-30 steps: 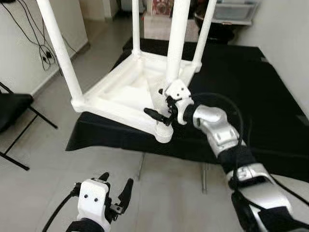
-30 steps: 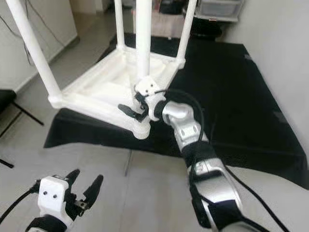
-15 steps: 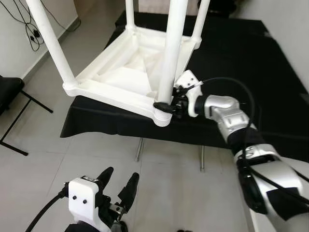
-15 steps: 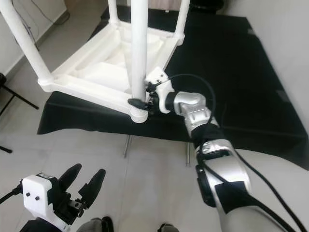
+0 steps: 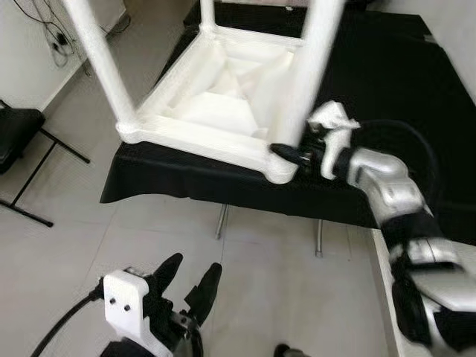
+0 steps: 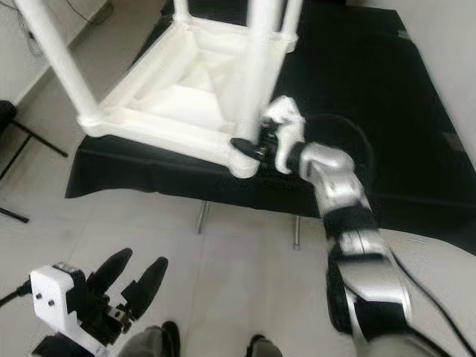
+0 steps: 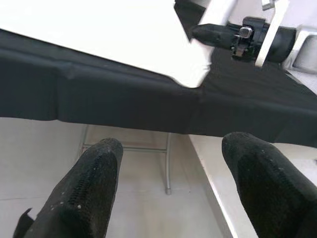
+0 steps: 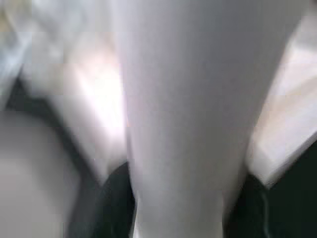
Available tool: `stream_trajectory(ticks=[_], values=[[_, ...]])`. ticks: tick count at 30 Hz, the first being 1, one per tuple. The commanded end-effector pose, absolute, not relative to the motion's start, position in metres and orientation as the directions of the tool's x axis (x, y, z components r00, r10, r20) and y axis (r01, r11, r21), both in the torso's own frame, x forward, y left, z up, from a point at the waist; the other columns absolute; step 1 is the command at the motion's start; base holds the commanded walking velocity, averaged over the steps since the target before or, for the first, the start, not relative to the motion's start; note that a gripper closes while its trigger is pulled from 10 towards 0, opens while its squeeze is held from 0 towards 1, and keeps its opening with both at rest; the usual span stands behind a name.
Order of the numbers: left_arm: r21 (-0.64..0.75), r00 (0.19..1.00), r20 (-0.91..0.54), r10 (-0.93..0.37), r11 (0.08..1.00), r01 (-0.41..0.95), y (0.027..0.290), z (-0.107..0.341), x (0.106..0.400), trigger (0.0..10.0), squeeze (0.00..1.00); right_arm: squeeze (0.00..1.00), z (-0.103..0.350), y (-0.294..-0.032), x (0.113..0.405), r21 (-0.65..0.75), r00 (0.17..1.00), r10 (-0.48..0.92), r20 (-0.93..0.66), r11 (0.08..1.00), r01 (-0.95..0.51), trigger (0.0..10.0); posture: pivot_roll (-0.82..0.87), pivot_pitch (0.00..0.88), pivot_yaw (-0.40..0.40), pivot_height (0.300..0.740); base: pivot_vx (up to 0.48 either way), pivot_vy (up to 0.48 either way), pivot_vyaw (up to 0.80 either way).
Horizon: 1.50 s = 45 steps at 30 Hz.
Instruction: Building children table
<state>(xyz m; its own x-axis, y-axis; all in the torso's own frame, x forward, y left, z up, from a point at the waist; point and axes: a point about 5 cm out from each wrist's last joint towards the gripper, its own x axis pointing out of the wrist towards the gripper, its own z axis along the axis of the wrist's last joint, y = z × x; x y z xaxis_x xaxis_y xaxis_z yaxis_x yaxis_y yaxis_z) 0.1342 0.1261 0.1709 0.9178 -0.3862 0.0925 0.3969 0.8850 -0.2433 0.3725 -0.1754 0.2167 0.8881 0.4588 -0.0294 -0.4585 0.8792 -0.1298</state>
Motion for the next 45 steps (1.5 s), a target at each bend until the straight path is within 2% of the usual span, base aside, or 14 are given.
stream_trajectory(ticks=[1,5,7,10,11,16,17,27,28,36,42,43,44,45], values=[[-0.247,0.912,0.069,-0.405,0.879,0.409,0.128,0.168,0.133,10.0,0.0,0.0,0.184,-0.187,0.339,-0.19,0.979,0.113,-0.171,0.971,-0.145,0.0,0.06,0.283,-0.039,0.74,0.0,0.0,0.0],[-0.242,0.911,0.073,-0.406,0.879,0.412,0.129,0.169,0.136,10.0,0.0,0.0,0.17,-0.146,0.298,-0.138,0.984,0.043,-0.175,0.988,-0.067,0.0,0.04,0.279,-0.008,0.74,0.0,0.0,0.0],[-0.234,0.909,0.074,-0.409,0.879,0.415,0.13,0.168,0.14,10.0,0.0,0.0,0.177,-0.111,0.313,-0.091,0.978,0.176,-0.115,0.978,-0.187,0.0,0.06,0.269,-0.007,0.74,0.0,0.0,0.0],[-0.233,0.909,0.073,-0.41,0.879,0.416,0.131,0.168,0.141,10.0,0.0,0.0,0.181,-0.103,0.321,-0.072,0.974,0.205,-0.096,0.975,-0.212,0.0,0.06,0.269,-0.007,0.74,0.0,0.0,0.0],[-0.23,0.91,0.073,-0.408,0.881,0.414,0.131,0.168,0.142,10.0,0.0,0.0,0.187,-0.096,0.33,-0.073,0.967,0.244,-0.07,0.966,-0.249,10.0,0.06,0.26,-0.007,0.74,0.0,0.0,0.0],[-0.226,0.912,0.075,-0.404,0.883,0.41,0.132,0.168,0.144,10.0,0.0,0.0,0.202,-0.089,0.342,-0.041,0.949,0.316,-0.011,0.948,-0.316,10.0,0.06,0.256,-0.01,0.74,0.0,0.0,0.0],[-0.224,0.912,0.077,-0.402,0.885,0.409,0.132,0.169,0.145,10.0,0.0,1.0,0.211,-0.087,0.347,-0.026,0.923,0.384,0.027,0.923,-0.384,10.0,0.07,0.255,-0.01,0.74,0.0,0.0,0.0],[-0.225,0.909,0.084,-0.408,0.881,0.416,0.131,0.169,0.149,10.0,0.0,1.0,0.25,-0.095,0.345,-0.056,0.774,0.623,0.118,0.782,-0.621,10.0,0.07,0.25,-0.014,0.74,0.0,0.0,0.0],[-0.226,0.908,0.086,-0.41,0.88,0.418,0.131,0.169,0.149,10.0,0.0,0.0,0.256,-0.102,0.348,-0.123,0.705,0.7,0.11,0.714,-0.689,10.0,0.07,0.25,-0.014,0.74,0.0,0.0,0.0],[-0.229,0.905,0.092,-0.416,0.876,0.425,0.129,0.17,0.149,10.0,0.0,0.0,0.272,-0.115,0.366,-0.3,0.417,0.908,-0.031,0.389,-0.871,10.0,0.08,0.256,-0.02,0.74,0.0,0.0,0.0],[-0.229,0.905,0.092,-0.415,0.876,0.425,0.129,0.171,0.149,10.0,0.0,0.0,0.273,-0.114,0.368,-0.303,0.401,0.915,-0.038,0.372,-0.878,10.0,0.08,0.256,-0.02,0.74,0.0,0.0,0.0],[-0.23,0.905,0.092,-0.415,0.876,0.425,0.129,0.171,0.148,10.0,0.0,0.0,0.273,-0.114,0.372,-0.28,0.388,0.921,-0.04,0.362,-0.889,4.7,0.09,0.263,-0.024,0.74,0.0,0.0,0.0],[-0.23,0.905,0.092,-0.415,0.876,0.425,0.129,0.171,0.148,10.0,0.0,0.0,0.273,-0.114,0.372,-0.28,0.388,0.921,-0.04,0.362,-0.889,4.7,0.09,0.263,-0.024,0.74,0.0,0.0,0.0],[-0.231,0.905,0.091,-0.415,0.875,0.424,0.129,0.172,0.148,10.0,0.0,0.0,0.273,-0.114,0.375,-0.256,0.362,0.931,-0.046,0.34,-0.905,0.0,0.09,0.267,-0.025,0.74,0.0,0.0,0.0]])
